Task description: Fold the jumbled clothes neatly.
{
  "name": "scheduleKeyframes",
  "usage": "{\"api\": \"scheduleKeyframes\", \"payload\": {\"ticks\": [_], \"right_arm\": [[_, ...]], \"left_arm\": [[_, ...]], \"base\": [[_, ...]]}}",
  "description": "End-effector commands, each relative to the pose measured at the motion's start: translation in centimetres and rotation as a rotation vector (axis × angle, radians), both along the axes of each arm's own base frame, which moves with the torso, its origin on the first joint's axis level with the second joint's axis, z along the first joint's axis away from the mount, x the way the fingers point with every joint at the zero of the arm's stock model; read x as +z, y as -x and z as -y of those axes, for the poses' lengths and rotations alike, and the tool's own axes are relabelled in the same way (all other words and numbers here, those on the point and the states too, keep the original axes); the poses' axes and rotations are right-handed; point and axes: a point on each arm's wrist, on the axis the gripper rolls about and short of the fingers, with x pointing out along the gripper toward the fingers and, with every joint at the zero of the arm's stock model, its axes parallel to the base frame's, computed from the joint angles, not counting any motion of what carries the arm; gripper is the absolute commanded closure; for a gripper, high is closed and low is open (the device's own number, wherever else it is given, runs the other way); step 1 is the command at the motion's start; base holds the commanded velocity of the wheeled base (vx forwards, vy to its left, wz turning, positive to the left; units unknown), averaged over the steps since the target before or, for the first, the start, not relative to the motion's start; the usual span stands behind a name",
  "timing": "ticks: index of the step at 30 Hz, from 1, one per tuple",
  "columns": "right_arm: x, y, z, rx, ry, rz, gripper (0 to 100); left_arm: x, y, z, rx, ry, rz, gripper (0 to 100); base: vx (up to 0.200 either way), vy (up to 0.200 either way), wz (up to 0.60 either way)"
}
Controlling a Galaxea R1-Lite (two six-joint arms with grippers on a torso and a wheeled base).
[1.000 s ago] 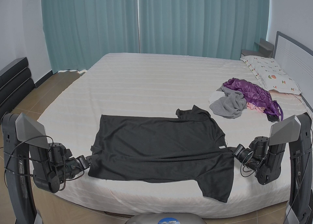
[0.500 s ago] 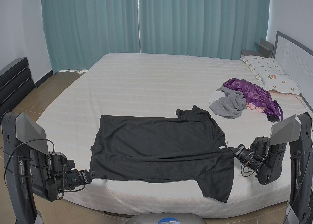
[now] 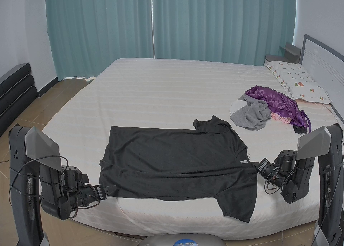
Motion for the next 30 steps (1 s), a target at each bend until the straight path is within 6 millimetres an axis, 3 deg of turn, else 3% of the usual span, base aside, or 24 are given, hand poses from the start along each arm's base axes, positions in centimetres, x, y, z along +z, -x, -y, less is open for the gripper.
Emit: {"api": "scheduleKeyframes", "payload": {"ticks": [1, 14, 23, 24, 28, 30], "right_arm": [[0.1, -0.1, 0.0, 0.001, -0.001, 0.014, 100], [0.2, -0.2, 0.1, -0.004, 0.001, 0.019, 100], [0.3, -0.2, -0.1, 0.007, 0.009, 0.023, 100], [0.3, -0.2, -0.1, 0.009, 0.008, 0.024, 0], [0.5, -0.1, -0.1, 0.013, 0.005, 0.026, 0], [1.7, 0.2, 0.4, 0.001, 0.003, 0.044, 0]], "left_arm": [[-0.2, 0.0, 0.0, 0.001, 0.003, -0.008, 100], [0.1, 1.4, -0.5, 0.037, -0.013, -0.041, 100], [1.5, 2.5, -0.4, 0.039, -0.021, -0.033, 100], [1.5, 2.5, -0.4, 0.04, -0.022, -0.034, 100], [1.4, 2.1, -0.5, 0.044, -0.018, -0.024, 100], [1.4, 2.1, -0.5, 0.044, -0.018, -0.023, 100]], "base": [[0.0, 0.0, 0.0], [0.0, 0.0, 0.0], [0.0, 0.0, 0.0], [0.0, 0.0, 0.0], [0.0, 0.0, 0.0], [0.0, 0.0, 0.0]]}}
